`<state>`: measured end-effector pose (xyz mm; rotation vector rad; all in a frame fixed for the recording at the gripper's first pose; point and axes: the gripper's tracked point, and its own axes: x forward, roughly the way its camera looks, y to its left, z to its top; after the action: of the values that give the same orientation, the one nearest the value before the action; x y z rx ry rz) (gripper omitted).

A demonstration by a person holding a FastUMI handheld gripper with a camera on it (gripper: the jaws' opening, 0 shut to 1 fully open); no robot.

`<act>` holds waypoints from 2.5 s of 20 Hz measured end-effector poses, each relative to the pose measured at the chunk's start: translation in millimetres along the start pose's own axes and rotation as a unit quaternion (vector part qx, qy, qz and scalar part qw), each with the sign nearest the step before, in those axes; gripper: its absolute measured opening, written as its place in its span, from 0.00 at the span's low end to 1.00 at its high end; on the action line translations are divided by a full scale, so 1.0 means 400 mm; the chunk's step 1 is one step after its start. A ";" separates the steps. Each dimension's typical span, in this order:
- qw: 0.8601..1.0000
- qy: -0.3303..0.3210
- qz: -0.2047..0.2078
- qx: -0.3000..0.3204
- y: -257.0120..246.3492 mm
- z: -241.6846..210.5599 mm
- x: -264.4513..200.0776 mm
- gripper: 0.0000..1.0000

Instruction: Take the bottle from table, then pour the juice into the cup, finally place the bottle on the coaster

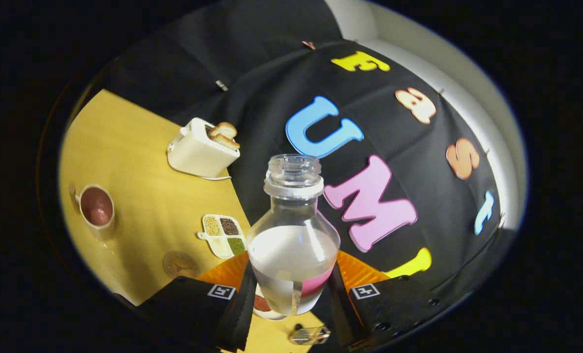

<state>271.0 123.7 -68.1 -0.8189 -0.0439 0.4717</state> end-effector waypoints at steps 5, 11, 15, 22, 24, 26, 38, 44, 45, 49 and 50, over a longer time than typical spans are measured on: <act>0.977 0.057 0.034 0.202 0.070 -0.118 0.073 0.70; 0.937 0.070 -0.013 0.342 0.127 -0.199 0.111 0.70; 0.925 0.059 -0.041 0.374 0.188 -0.208 0.151 0.70; 0.926 0.067 -0.064 0.367 0.301 -0.258 0.234 0.70; 0.924 0.075 -0.068 0.369 0.320 -0.279 0.245 0.72; 0.921 0.078 -0.069 0.375 0.338 -0.288 0.247 0.73; 0.919 0.082 -0.053 0.383 0.344 -0.270 0.206 0.98; 0.901 0.111 -0.035 0.417 0.346 -0.278 0.126 0.98; 0.898 0.113 -0.031 0.423 0.344 -0.276 0.113 0.98; 0.906 0.110 -0.016 0.408 0.306 -0.261 0.038 0.98; 0.910 0.107 -0.011 0.400 0.297 -0.253 0.014 0.98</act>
<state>251.9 125.6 -223.2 -0.0533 0.3278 0.3302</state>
